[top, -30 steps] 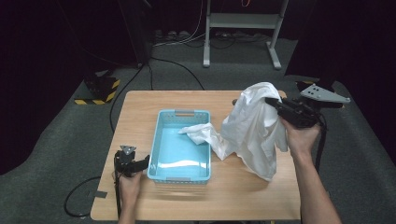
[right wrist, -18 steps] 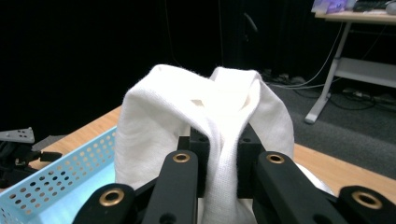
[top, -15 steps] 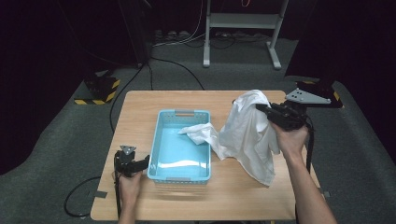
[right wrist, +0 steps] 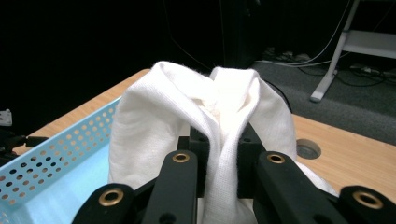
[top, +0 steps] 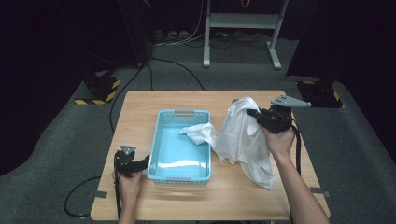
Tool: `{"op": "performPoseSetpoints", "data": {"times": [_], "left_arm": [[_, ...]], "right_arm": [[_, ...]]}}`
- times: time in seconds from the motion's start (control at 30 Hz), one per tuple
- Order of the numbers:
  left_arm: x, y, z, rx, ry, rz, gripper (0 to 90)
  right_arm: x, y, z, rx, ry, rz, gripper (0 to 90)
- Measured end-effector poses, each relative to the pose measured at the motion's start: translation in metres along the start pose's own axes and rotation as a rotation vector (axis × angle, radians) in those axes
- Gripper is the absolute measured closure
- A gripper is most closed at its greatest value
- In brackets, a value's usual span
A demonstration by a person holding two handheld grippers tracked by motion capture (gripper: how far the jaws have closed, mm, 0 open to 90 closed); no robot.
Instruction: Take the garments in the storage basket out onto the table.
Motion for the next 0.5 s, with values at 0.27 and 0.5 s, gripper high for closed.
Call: {"op": "performPoseSetpoints", "data": {"times": [0.27,0.5], "left_arm": [[0.000,0.000,0.000,0.002,0.004,0.001,12.6],[0.000,0.000,0.000,0.000,0.001,0.001,12.6]], "right_arm": [[-0.003,-0.016,0.017,-0.034,0.005,-0.002,81.0],[-0.007,-0.036,0.037,-0.087,0.016,-0.007,80.7]]}}
Point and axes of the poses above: each handheld gripper's, and its own axes: y roughly backward along the jaws, z roughly out of its underside, x roughly to its right, the point moved 6 cm from there along -y, roughly forward along the jaws, and after that the axes turned 3 degrees about -z, right-handed, at the moved point
